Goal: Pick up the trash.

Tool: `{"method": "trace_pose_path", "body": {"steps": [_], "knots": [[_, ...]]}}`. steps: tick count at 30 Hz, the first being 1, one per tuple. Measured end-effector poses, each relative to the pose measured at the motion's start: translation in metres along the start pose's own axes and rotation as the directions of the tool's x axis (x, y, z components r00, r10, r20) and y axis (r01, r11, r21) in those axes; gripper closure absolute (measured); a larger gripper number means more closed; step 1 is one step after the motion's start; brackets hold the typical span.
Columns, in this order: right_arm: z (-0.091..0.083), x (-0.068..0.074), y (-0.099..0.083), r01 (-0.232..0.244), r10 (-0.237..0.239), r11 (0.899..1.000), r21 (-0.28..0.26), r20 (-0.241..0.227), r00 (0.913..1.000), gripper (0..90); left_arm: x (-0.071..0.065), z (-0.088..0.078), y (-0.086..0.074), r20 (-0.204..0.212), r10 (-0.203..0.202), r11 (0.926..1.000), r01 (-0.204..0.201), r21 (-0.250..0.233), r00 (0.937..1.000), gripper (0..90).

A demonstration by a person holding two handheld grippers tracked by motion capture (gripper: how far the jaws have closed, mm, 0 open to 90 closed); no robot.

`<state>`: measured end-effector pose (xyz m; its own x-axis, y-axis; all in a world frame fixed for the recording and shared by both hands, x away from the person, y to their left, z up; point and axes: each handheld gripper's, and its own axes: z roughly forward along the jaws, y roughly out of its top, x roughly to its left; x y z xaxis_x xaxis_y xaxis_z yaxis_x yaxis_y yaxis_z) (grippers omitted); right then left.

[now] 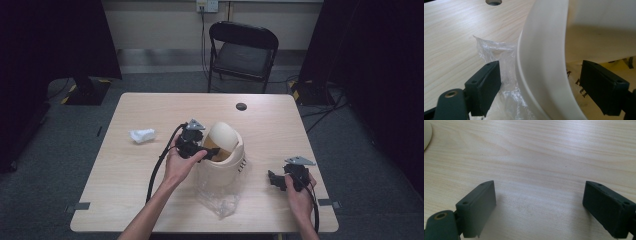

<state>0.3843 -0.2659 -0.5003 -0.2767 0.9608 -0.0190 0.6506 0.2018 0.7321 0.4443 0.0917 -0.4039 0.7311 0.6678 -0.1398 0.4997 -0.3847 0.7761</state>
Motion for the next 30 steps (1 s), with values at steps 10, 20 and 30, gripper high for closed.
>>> {"method": "trace_pose_path", "body": {"steps": [10, 20, 30], "knots": [[0.0, 0.0, 0.0, 0.0, 0.0, 1.0, 0.0, 0.001, 1.0, 10.5, 0.007, -0.027, -0.004, 0.041, -0.012, 0.997, 0.015, -0.076, 0.9991, 17.7], [0.0, 0.0, 0.0, 0.0, 0.0, 1.0, 0.0, 0.0, 1.0, 10.5, 0.022, -0.061, -0.016, 0.012, -0.024, 0.984, 0.025, -0.176, 0.9996, 21.3], [0.0, 0.0, 0.0, -0.001, 0.001, 1.0, 0.0, 0.001, 1.0, 10.6, 0.05, -0.086, -0.037, -0.046, -0.083, 0.981, 0.074, -0.18, 0.9955, 21.3]]}}
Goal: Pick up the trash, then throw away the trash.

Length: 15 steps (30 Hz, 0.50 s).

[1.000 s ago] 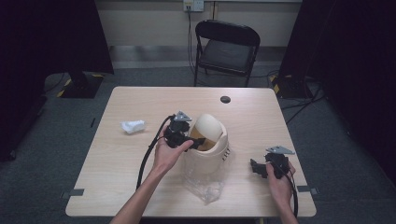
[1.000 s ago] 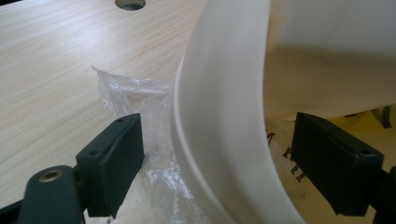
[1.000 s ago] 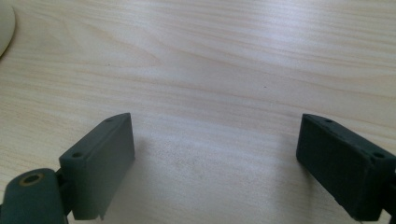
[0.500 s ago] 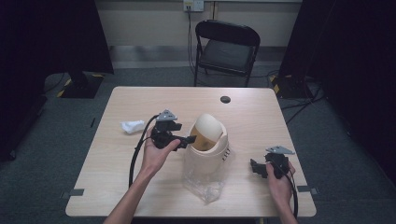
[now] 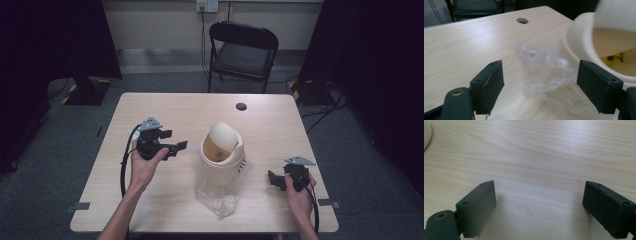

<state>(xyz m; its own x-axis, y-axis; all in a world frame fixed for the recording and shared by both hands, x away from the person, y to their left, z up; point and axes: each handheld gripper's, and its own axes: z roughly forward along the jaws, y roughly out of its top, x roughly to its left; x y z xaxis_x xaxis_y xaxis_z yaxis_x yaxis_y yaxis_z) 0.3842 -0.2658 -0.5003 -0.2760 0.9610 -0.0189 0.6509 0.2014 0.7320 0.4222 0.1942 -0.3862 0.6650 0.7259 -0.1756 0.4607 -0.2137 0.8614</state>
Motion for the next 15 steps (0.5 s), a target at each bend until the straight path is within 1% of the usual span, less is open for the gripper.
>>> {"method": "trace_pose_path", "body": {"steps": [1, 2, 3, 4, 5, 6, 7, 8, 9, 11, 12, 13, 14, 15], "knots": [[0.0, 0.0, 0.0, 0.0, 0.0, 1.0, 0.0, 0.0, 1.0, 10.6, 0.011, 0.0, -0.003, -0.017, -0.03, 0.9994, 0.03, 0.015, 0.9994, 21.3], [0.0, 0.0, 0.0, 0.0, 0.0, 1.0, 0.0, 0.0, 1.0, 10.6, 0.015, 0.0, -0.005, -0.039, -0.026, 0.9992, 0.028, 0.028, 0.9989, 21.3], [0.0, 0.0, 0.0, 0.0, 0.0, 1.0, 0.0, 0.0, 1.0, 10.6, 0.015, 0.0, -0.005, -0.039, -0.026, 0.9992, 0.028, 0.028, 0.9989, 21.3], [0.0, 0.0, 0.0, 0.0, 0.0, 1.0, 0.0, -0.001, 1.0, 10.6, 0.018, -0.001, -0.007, -0.048, -0.029, 0.999, 0.03, 0.032, 0.9984, 21.3], [0.0, 0.0, 0.0, 0.001, -0.001, 1.0, 0.0, -0.001, 1.0, 10.5, 0.027, -0.003, -0.013, -0.045, -0.046, 0.9984, 0.047, 0.03, 0.9979, 21.3], [0.0, 0.0, 0.0, 0.001, -0.001, 1.0, 0.0, -0.001, 1.0, 10.5, 0.027, -0.003, -0.013, -0.045, -0.046, 0.9984, 0.047, 0.03, 0.9979, 21.3], [0.0, 0.0, 0.0, 0.001, -0.001, 1.0, 0.0, -0.001, 1.0, 10.5, 0.031, -0.005, -0.016, -0.059, -0.054, 0.9979, 0.056, 0.034, 0.9968, 21.3], [0.0, 0.0, 0.0, 0.001, -0.001, 1.0, 0.0, -0.001, 1.0, 10.5, 0.036, -0.006, -0.019, -0.069, -0.071, 0.9968, 0.073, 0.032, 0.9951, 21.3], [0.0, 0.0, 0.0, 0.0, 0.0, 1.0, 0.0, -0.001, 1.0, 10.5, 0.042, -0.007, -0.022, -0.073, -0.08, 0.9959, 0.083, 0.037, 0.9941, 21.3], [0.0, 0.0, 0.0, 0.0, 0.0, 1.0, 0.0, -0.001, 1.0, 10.5, 0.051, -0.008, -0.027, -0.095, -0.094, 0.9936, 0.099, 0.054, 0.991, 20.5], [0.0, 0.0, 0.0, 0.0, 0.0, 1.0, 0.0, -0.001, 1.0, 10.5, 0.056, -0.009, -0.029, -0.103, -0.097, 0.9932, 0.103, 0.054, 0.9899, 20.5], [0.0, 0.0, 0.0, 0.0, 0.0, 1.0, 0.0, -0.001, 1.0, 10.5, 0.061, -0.01, -0.031, -0.108, -0.109, 0.9917, 0.116, 0.055, 0.9881, 20.5], [0.0, 0.0, 0.0, 0.0, 0.0, 1.0, 0.0, -0.001, 1.0, 10.5, 0.069, -0.012, -0.034, -0.116, -0.115, 0.9904, 0.123, 0.063, 0.9866, 20.3], [0.0, 0.0, 0.0, 0.0, 0.0, 1.0, 0.0, -0.001, 1.0, 10.5, 0.069, -0.012, -0.034, -0.116, -0.115, 0.9904, 0.123, 0.063, 0.9866, 20.2]]}}
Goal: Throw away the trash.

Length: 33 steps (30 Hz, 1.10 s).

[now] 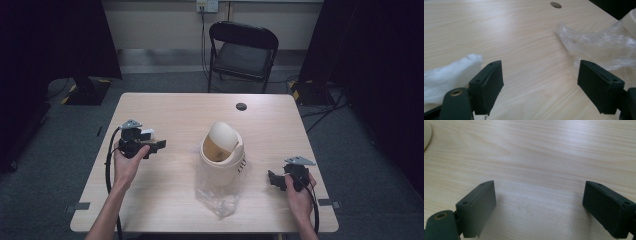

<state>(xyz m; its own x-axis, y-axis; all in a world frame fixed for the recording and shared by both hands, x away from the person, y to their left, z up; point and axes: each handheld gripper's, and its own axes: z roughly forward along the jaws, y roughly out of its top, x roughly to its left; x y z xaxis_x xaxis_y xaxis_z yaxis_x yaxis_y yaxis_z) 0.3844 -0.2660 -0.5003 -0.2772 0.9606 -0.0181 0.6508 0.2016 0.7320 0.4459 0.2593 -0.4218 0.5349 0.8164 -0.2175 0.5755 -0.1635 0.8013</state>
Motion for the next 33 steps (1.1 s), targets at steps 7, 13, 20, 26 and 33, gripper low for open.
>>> {"method": "trace_pose_path", "body": {"steps": [7, 13, 20, 26, 33], "knots": [[0.0, 0.0, 0.0, 0.0, 0.0, 1.0, 0.0, 0.001, 1.0, 10.6, 0.034, 0.0, -0.008, -0.041, -0.036, 0.9992, 0.037, 0.016, 0.9985, 20.0], [0.0, 0.0, 0.0, 0.0, 0.0, 1.0, 0.0, 0.002, 1.0, 10.6, 0.065, -0.004, -0.016, -0.092, -0.116, 0.9928, 0.119, 0.019, 0.9889, 20.8], [0.0, 0.0, 0.0, 0.0, 0.0, 1.0, 0.0, 0.001, 1.0, 10.6, 0.081, 0.012, -0.021, -0.121, -0.125, 0.9902, 0.132, 0.048, 0.9848, 20.1], [0.0, 0.0, 0.0, 0.001, -0.001, 1.0, 0.0, 0.001, 1.0, 10.6, 0.094, 0.03, -0.016, -0.139, -0.127, 0.9859, 0.14, 0.091, 0.9822, 20.1], [0.0, 0.0, 0.0, 0.0, 0.0, 1.0, 0.0, 0.001, 1.0, 10.5, 0.093, 0.043, -0.01, -0.173, -0.09, 0.9844, 0.114, 0.134, 0.9808, 30.3]]}}
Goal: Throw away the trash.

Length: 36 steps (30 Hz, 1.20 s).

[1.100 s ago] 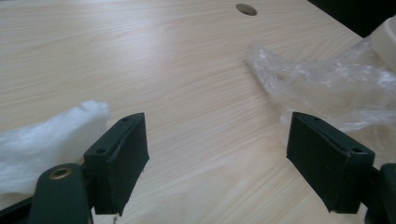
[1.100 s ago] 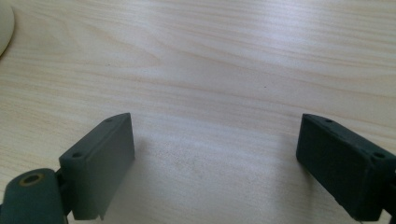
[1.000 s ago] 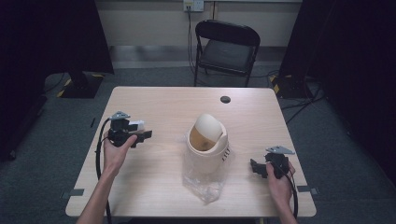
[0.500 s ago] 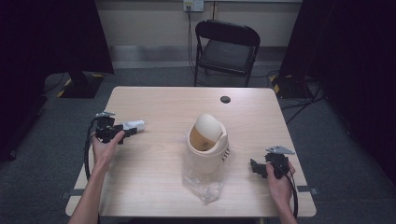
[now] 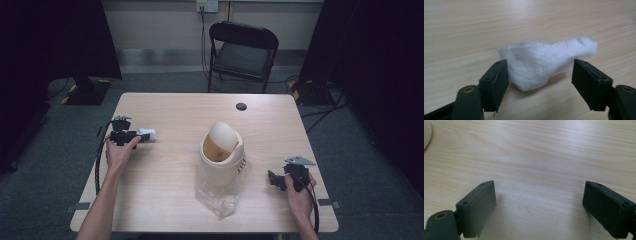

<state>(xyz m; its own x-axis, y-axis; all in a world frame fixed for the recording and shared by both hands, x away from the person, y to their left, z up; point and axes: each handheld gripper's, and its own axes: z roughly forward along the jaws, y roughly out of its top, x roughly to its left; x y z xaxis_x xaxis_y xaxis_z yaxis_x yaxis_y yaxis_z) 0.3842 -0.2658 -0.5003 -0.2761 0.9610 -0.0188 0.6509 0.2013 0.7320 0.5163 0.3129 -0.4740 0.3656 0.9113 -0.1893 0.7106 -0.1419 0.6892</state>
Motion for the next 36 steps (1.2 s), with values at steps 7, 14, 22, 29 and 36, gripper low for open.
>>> {"method": "trace_pose_path", "body": {"steps": [7, 14, 22, 29, 36], "knots": [[0.0, 0.0, 0.0, 0.0, 0.0, 1.0, 0.0, 0.0, 1.0, 10.6, -0.002, 0.018, 0.002, -0.023, 0.024, 0.9987, -0.023, 0.046, 0.9994, 45.5], [0.0, 0.0, 0.0, 0.001, -0.001, 1.0, 0.001, -0.001, 1.0, 10.6, -0.004, 0.023, 0.004, -0.028, 0.037, 0.9988, -0.036, 0.035, 0.9989, 75.6], [0.0, 0.0, 0.0, 0.001, -0.001, 1.0, 0.0, -0.001, 1.0, 10.6, -0.004, 0.015, 0.001, 0.025, 0.026, 0.9996, -0.026, 0.014, 0.9994, 80.3], [0.0, 0.0, 0.0, 0.001, -0.001, 1.0, 0.0, -0.001, 1.0, 10.6, -0.002, 0.003, -0.002, 0.068, 0.004, 0.9995, -0.002, -0.033, 0.9977, 80.3], [0.0, 0.0, 0.0, 0.001, -0.001, 1.0, 0.0, -0.001, 1.0, 10.6, -0.006, -0.005, 0.001, 0.092, 0.017, 0.9978, -0.011, -0.066, 0.9957, 80.3]]}}
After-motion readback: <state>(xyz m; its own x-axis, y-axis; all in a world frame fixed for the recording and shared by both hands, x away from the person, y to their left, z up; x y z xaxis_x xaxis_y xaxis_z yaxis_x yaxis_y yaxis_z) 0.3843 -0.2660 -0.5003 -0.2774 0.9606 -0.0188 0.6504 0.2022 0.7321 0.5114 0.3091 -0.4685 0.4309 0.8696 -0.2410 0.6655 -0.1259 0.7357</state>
